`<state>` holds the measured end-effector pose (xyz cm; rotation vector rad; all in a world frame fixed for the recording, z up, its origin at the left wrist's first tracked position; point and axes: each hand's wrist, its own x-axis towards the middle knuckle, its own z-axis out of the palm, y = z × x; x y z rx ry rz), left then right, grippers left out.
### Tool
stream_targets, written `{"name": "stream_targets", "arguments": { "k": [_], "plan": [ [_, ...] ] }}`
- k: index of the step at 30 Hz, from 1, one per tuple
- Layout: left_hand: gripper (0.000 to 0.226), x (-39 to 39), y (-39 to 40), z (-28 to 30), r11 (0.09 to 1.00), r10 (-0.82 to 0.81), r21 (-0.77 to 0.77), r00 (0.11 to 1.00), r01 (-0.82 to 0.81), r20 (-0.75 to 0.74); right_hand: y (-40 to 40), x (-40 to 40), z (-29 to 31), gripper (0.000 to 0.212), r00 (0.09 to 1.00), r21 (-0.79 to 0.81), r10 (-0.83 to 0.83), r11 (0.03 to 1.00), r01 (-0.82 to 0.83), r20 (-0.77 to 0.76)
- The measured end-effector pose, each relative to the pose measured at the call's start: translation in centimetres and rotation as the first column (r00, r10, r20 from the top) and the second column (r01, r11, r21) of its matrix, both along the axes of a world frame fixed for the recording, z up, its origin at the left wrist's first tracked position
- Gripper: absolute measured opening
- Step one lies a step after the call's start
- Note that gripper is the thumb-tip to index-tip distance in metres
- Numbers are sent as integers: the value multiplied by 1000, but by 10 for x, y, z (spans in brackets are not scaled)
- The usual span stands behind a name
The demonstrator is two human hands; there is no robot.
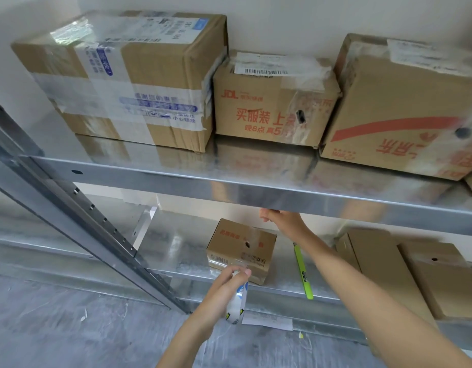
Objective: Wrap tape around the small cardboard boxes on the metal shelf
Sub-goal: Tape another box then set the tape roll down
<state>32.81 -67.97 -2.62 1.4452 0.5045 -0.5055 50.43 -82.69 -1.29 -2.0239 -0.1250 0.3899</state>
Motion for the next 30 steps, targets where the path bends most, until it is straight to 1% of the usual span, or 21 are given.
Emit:
{"name": "stream_targets", "arguments": {
  "k": [3,6,10,13,16,18,20,22,23,27,30],
  "plan": [
    [36,3,1,-1,1000,-15,24,1000,15,-21,-1,1,-13,18,998,17,-44,999,45,-32],
    [34,8,2,0,998,-13,57,999,16,-44,-1,3,-21,17,995,64,-67,995,72,-76],
    [34,12,5,-4,996,-20,83,998,26,-67,2,9,-30,19,989,45,-55,997,62,-140],
    [33,14,6,-9,997,-21,78,996,28,-91,3,12,-38,23,983,2,-61,998,62,-173],
    [29,15,6,-13,997,-23,77,994,31,-104,1,15,-44,21,978,-41,-56,998,49,-202],
    [26,17,5,-16,998,-28,58,994,35,-110,1,18,-46,20,960,-95,-53,995,28,-274],
    [24,17,5,-18,998,-36,40,992,41,-118,0,22,-48,18,935,-188,-33,981,-37,-352],
    [26,16,6,-20,998,-42,41,993,47,-112,1,22,-50,14,914,-188,-6,979,-76,-406],
    [27,16,7,-21,998,-44,47,994,49,-104,2,20,-51,14,904,-159,-17,986,-57,-427],
    [26,16,7,-26,994,-34,100,998,38,-46,2,13,-56,17,833,-86,-152,988,126,-532],
    [22,17,9,-27,994,-51,93,999,52,-20,3,7,-59,14,741,-29,-209,968,249,-638]
  ]
}}
